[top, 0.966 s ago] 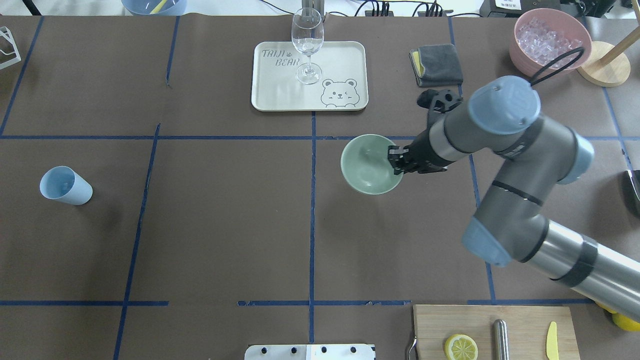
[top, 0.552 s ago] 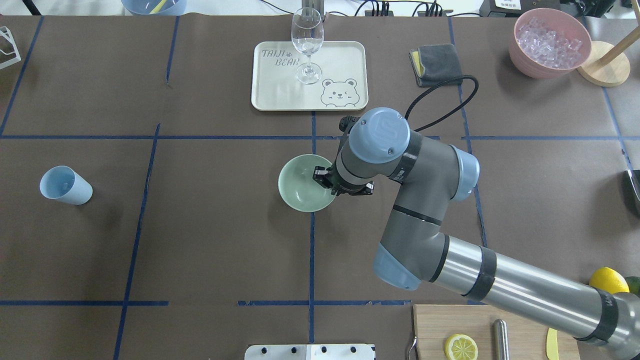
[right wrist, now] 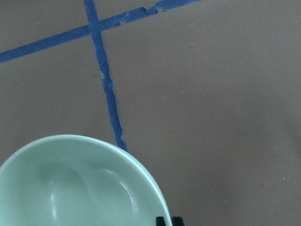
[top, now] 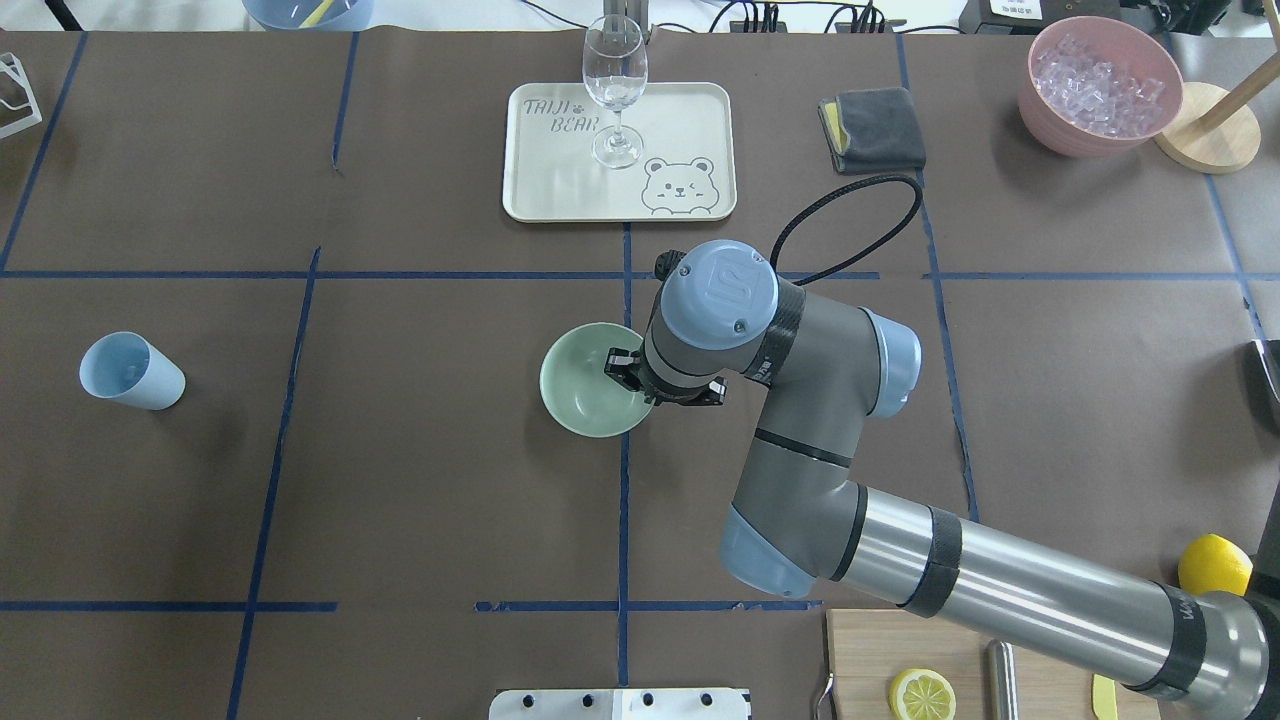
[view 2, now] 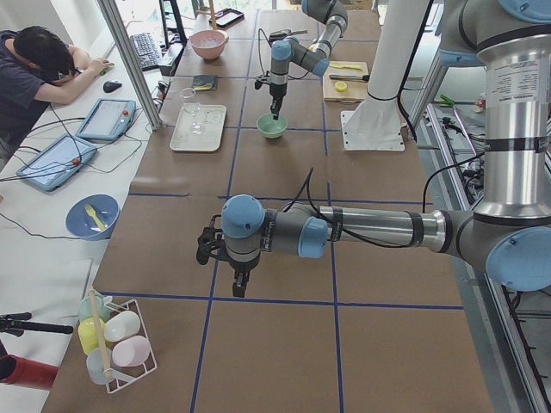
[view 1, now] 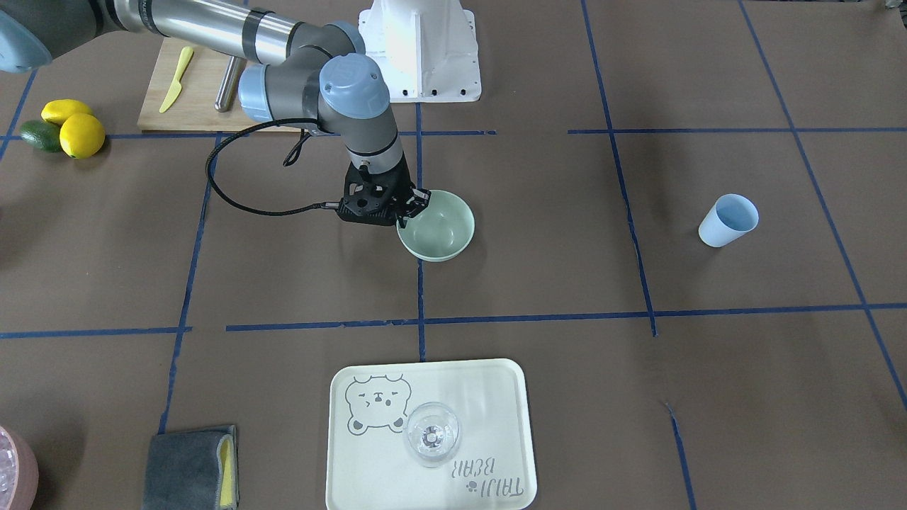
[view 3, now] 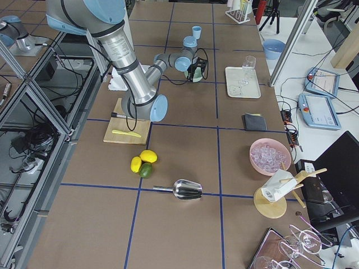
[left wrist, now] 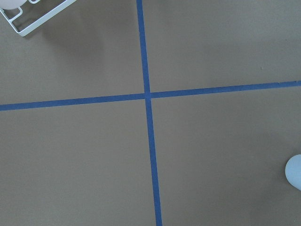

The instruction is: Pour ice into bowl

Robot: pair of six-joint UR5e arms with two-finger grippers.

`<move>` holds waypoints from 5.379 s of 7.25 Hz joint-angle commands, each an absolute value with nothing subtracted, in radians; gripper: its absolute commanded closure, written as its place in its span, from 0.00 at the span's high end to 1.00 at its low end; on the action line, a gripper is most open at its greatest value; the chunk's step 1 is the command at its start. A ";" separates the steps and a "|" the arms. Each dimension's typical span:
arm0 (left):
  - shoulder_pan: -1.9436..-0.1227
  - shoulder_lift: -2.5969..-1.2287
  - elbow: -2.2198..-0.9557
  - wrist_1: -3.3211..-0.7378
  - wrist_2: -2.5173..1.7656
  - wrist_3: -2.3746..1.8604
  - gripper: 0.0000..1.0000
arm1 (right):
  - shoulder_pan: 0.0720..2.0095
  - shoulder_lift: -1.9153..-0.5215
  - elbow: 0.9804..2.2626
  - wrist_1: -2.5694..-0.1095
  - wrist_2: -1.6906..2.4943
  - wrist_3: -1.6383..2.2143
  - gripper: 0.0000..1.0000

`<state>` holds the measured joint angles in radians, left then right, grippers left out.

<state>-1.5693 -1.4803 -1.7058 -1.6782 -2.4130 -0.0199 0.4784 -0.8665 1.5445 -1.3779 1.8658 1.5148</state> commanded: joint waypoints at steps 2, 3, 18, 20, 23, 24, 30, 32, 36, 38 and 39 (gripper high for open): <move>-1.569 -1.480 -1.706 -1.678 -2.413 -0.020 1.00 | 0.489 -0.881 1.557 -1.379 1.870 1.511 0.09; -1.569 -1.480 -1.706 -1.678 -2.413 -0.020 1.00 | 0.495 -0.887 1.559 -1.378 1.870 1.505 0.09; -1.551 -1.493 -1.710 -1.672 -2.411 -0.031 1.00 | 1.104 -1.331 1.893 -1.684 2.184 0.470 1.00; -1.549 -1.493 -1.724 -1.675 -2.413 -0.022 1.00 | 1.275 -1.469 1.885 -1.689 2.233 0.146 1.00; -1.543 -1.511 -1.776 -1.710 -2.410 -0.025 1.00 | 1.371 -1.592 1.884 -1.687 2.235 -0.014 1.00; -1.525 -1.576 -1.778 -1.710 -2.402 -0.025 1.00 | 1.376 -1.595 1.884 -1.687 2.255 -0.002 1.00; -1.377 -1.694 -1.807 -2.083 -2.373 -0.342 1.00 | 1.376 -1.585 1.888 -1.681 2.267 0.006 1.00; -1.237 -1.602 -1.812 -2.358 -2.156 -0.560 1.00 | 1.376 -1.585 1.888 -1.678 2.266 0.006 1.00; -0.979 -1.461 -1.815 -2.719 -1.705 -0.845 1.00 | 1.376 -1.586 1.885 -1.677 2.266 0.008 1.00; -0.854 -1.384 -1.816 -2.839 -1.421 -0.885 1.00 | 1.376 -1.585 1.885 -1.675 2.266 0.008 1.00; -0.780 -1.382 -1.815 -2.841 -1.302 -0.919 1.00 | 1.376 -1.586 1.885 -1.677 2.266 0.008 1.00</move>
